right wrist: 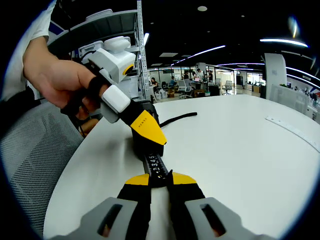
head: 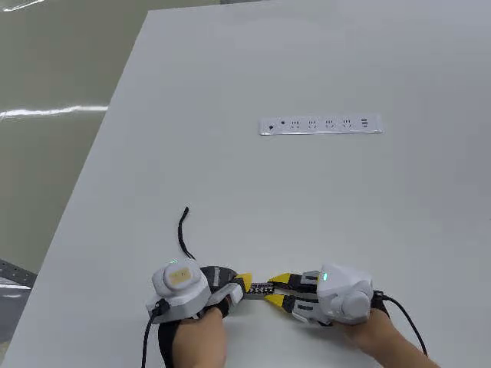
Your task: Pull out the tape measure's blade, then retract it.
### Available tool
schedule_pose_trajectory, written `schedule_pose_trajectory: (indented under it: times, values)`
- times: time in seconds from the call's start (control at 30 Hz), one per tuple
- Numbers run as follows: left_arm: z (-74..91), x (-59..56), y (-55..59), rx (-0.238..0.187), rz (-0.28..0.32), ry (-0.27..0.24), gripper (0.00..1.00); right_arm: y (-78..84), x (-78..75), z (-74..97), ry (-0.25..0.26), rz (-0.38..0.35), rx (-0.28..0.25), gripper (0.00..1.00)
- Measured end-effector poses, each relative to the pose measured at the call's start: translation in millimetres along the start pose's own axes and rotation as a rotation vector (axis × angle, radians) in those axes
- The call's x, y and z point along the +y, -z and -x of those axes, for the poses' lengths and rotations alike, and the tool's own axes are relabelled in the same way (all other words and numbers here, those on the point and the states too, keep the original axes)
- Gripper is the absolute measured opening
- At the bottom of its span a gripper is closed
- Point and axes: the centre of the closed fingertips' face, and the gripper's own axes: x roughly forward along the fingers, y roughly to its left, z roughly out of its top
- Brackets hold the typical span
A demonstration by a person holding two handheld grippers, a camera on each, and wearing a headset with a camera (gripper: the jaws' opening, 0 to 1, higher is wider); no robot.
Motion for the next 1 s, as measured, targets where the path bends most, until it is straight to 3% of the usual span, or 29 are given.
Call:
schedule_pose_trajectory:
  times: [0.43,1.0]
  values:
    - [1.0,-0.6,0.0,0.003,0.002,0.002,0.68,-1.6,-0.9,-3.8,0.008,0.003,0.005,0.11]
    - [0.5,0.4,-0.1,0.002,0.015,0.011,0.68,-7.6,4.7,-21.1,-0.008,0.028,0.012,0.11]
